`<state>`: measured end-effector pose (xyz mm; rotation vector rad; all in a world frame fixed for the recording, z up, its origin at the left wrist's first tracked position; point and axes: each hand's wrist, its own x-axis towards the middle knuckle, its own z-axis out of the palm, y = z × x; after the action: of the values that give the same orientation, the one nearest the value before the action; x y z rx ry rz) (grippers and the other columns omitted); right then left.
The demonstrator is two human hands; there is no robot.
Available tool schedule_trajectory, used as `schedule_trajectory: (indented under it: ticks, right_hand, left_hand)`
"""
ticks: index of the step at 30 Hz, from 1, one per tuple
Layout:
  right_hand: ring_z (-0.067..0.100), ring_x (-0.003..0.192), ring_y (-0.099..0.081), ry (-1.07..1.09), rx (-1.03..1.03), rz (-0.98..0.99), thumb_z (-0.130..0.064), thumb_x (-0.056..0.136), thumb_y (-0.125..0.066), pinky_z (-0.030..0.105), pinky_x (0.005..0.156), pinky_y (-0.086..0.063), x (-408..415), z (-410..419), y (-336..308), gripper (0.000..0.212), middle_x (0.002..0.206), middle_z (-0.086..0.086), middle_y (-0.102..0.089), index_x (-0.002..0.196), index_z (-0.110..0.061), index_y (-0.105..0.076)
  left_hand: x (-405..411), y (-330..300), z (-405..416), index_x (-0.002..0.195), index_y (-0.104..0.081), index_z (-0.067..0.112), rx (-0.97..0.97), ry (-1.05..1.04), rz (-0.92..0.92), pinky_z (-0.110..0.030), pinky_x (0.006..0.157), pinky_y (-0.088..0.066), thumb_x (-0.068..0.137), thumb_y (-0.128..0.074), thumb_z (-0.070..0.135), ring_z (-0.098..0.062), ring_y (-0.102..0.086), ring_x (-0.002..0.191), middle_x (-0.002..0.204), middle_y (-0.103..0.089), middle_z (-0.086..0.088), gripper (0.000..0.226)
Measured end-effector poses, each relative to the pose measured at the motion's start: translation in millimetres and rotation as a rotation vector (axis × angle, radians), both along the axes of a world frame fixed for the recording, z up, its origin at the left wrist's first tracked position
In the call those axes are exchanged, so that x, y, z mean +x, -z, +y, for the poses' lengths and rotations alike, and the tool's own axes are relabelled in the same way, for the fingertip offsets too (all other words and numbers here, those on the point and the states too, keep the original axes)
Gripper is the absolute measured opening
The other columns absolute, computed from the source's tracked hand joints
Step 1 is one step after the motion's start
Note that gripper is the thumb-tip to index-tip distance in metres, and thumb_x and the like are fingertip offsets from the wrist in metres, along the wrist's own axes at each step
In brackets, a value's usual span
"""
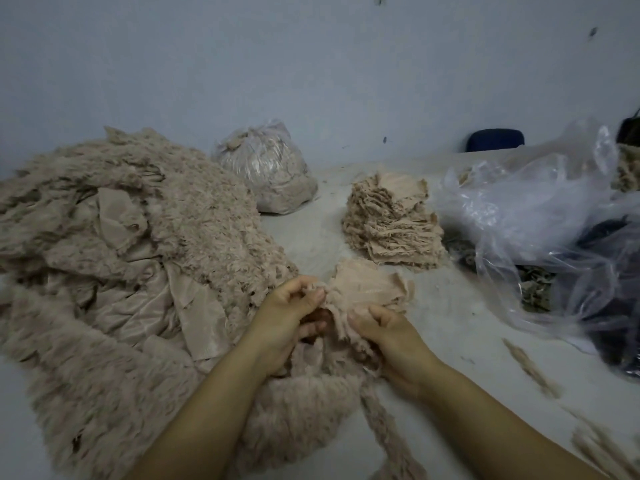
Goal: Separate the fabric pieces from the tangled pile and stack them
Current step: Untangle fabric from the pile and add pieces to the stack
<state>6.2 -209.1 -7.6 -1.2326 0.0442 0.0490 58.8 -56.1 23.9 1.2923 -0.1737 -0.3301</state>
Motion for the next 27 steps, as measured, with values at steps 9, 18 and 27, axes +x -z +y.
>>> schedule_trajectory:
  ticks: [9, 18, 27]
  right_hand:
    - [0.008, 0.051, -0.047, 0.193, -0.456, -0.263, -0.015, 0.087, -0.066, 0.018, 0.048, -0.037, 2.5, 5.8, -1.3, 0.014, 0.061, 0.002, -0.053, 0.079, -0.009, -0.057]
    - [0.000, 0.042, -0.047, 0.012, -0.331, -0.101, -0.022, 0.082, -0.070, 0.012, 0.040, -0.034, 1.5, -7.2, -2.1, 0.034, 0.071, -0.005, -0.061, 0.113, -0.019, -0.057]
    - [-0.004, 0.093, -0.048, 0.107, -1.177, -0.385, -0.074, 0.056, -0.066, 0.014, 0.083, -0.042, -0.1, -11.7, -2.6, 0.091, 0.107, -0.018, -0.048, 0.137, -0.040, -0.040]
  left_hand:
    - [2.5, 10.2, -7.6, 0.086, -0.054, 0.017, 0.104, -0.251, -0.083, -0.014, 0.035, -0.035, 0.095, -0.051, 0.007, -0.008, -0.049, 0.046, 0.075, -0.056, -0.006, 0.014]
    - [11.4, 3.9, 6.2, 0.087, -0.060, 0.006, 0.057, -0.276, -0.067, -0.013, 0.031, -0.028, 0.091, -0.054, -0.001, -0.002, -0.032, 0.032, 0.076, -0.056, -0.004, 0.011]
    - [14.4, -7.2, 17.1, 0.097, -0.058, -0.002, -0.126, -0.179, 0.088, -0.012, 0.027, -0.025, 0.094, -0.047, -0.002, 0.000, -0.029, 0.030, 0.040, -0.043, 0.005, 0.012]
